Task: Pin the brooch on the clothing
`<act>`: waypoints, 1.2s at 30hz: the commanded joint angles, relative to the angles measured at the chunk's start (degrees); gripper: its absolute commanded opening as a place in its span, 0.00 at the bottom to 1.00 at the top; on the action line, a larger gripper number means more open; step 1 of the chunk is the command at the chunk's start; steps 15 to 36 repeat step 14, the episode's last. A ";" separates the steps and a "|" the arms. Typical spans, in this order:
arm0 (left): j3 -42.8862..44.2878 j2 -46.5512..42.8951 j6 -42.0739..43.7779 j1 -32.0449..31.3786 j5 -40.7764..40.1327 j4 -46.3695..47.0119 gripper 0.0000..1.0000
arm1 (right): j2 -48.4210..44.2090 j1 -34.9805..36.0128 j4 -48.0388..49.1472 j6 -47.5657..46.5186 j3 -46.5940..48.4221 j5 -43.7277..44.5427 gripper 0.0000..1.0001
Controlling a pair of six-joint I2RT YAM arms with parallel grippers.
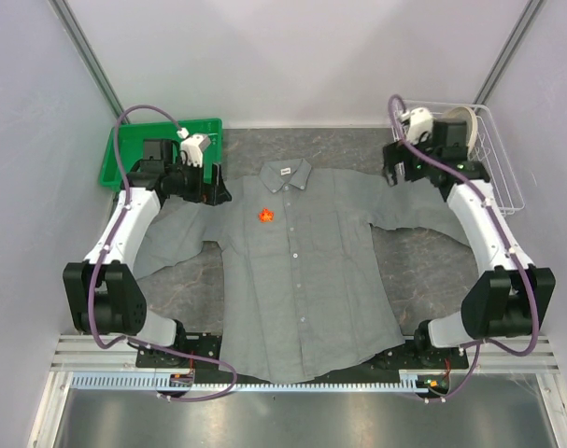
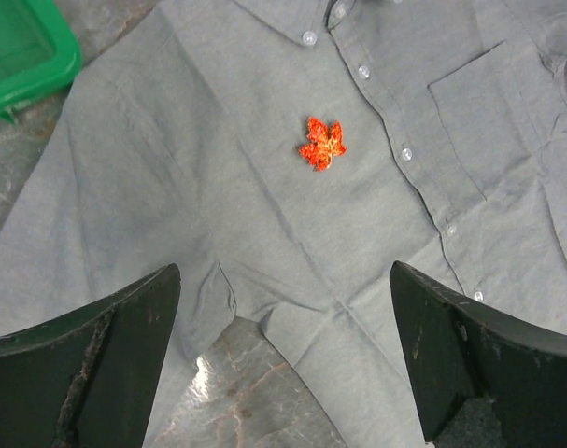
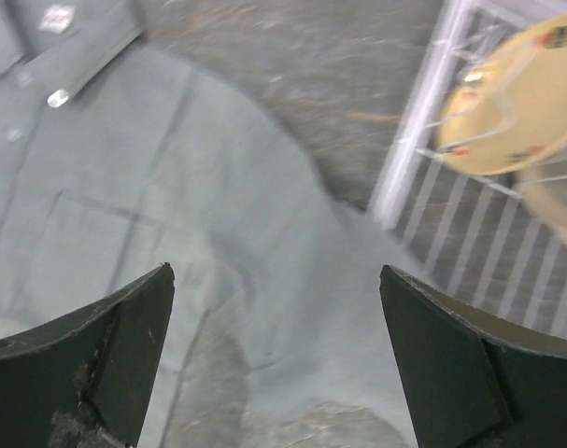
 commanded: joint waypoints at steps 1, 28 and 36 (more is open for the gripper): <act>-2.20 -2.66 -5.60 0.22 -3.36 -0.65 0.99 | -3.87 5.17 -0.71 2.33 -6.44 -3.77 0.98; -11.00 -9.08 -0.24 -2.06 -9.87 -1.09 1.00 | -7.30 12.82 0.61 2.07 -15.77 -1.05 0.98; -11.00 -9.08 -0.24 -2.06 -9.87 -1.09 1.00 | -7.30 12.82 0.61 2.07 -15.77 -1.05 0.98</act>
